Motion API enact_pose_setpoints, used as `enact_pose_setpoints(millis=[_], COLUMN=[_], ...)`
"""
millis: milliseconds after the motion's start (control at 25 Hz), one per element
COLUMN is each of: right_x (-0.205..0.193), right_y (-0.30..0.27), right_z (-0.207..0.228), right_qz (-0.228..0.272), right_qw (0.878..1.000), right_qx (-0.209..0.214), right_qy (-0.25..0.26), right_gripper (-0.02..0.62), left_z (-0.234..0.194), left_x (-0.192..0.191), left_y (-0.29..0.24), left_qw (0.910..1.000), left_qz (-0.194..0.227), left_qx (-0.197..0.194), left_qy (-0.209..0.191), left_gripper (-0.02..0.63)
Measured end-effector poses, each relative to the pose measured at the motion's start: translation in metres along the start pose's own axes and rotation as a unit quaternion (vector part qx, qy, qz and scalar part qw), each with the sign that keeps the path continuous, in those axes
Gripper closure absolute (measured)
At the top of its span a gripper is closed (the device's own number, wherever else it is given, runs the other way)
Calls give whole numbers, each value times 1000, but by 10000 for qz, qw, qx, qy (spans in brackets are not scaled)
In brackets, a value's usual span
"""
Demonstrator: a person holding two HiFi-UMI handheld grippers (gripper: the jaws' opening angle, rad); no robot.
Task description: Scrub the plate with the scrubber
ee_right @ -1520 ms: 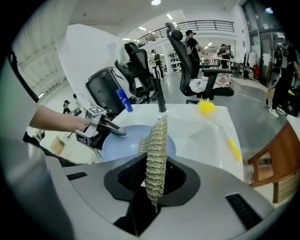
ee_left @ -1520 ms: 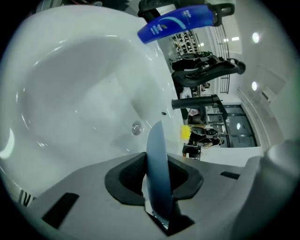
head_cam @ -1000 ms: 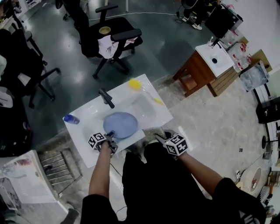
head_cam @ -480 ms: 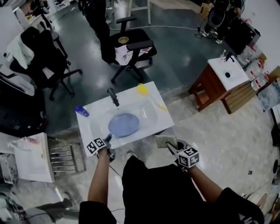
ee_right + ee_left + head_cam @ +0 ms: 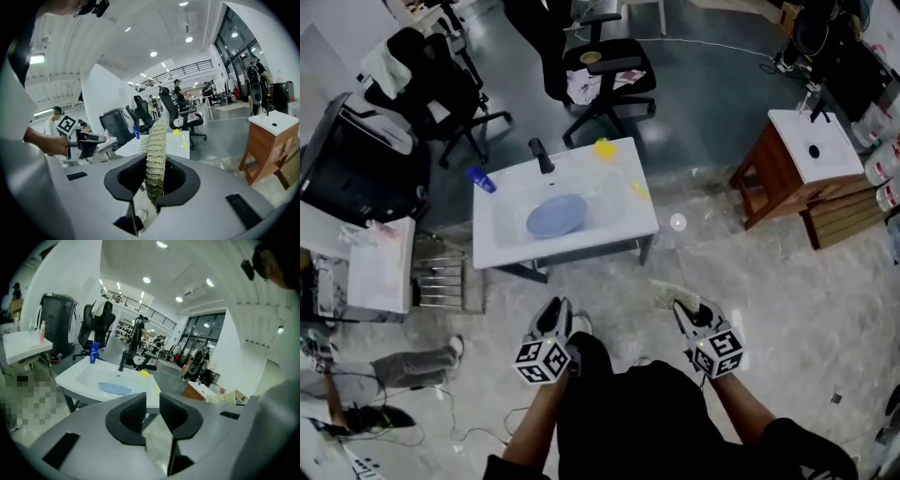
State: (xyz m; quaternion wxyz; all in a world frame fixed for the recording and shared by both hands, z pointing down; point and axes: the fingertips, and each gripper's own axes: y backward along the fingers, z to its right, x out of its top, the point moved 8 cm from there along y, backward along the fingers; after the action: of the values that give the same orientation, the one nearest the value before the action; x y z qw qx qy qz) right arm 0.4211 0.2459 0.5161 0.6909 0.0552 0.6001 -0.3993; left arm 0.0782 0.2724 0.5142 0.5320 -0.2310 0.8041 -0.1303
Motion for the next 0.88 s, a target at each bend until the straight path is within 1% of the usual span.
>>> enact_pose_setpoints(millis=[80,160,320,480,680,800,880], right_x=[0,6,23,37,52,51,52], right_y=[16,29,38,37,31,23,18], right_z=[-5,-8,-9,-5,-5,8,22], right_qz=[15,94,214,259,341,310,325], right_qw=[9999,9998,9994,9984,9957,9957,9961], right_qx=[85,147,275,369,487,404,300], right_qy=[-65,-58,76,329,710,771,761], right_gripper=[528,528,529,531,531,531,531], left_z=[31,58,90,107,124,132,138], left_x=[-15,-25,-33,-31,-24,-26,-24], left_y=[24,42,56,60,53,33,10], left_qw=[9996,9989,9981,9952,9928,9908,9905], left_qz=[120,205,318,612,788,867,890], left_qx=[160,280,393,488,436,367,260], left_qy=[-197,-308,-361,-587,-788,-973,-1018], left_gripper=[563,587,594,594,594,594,594])
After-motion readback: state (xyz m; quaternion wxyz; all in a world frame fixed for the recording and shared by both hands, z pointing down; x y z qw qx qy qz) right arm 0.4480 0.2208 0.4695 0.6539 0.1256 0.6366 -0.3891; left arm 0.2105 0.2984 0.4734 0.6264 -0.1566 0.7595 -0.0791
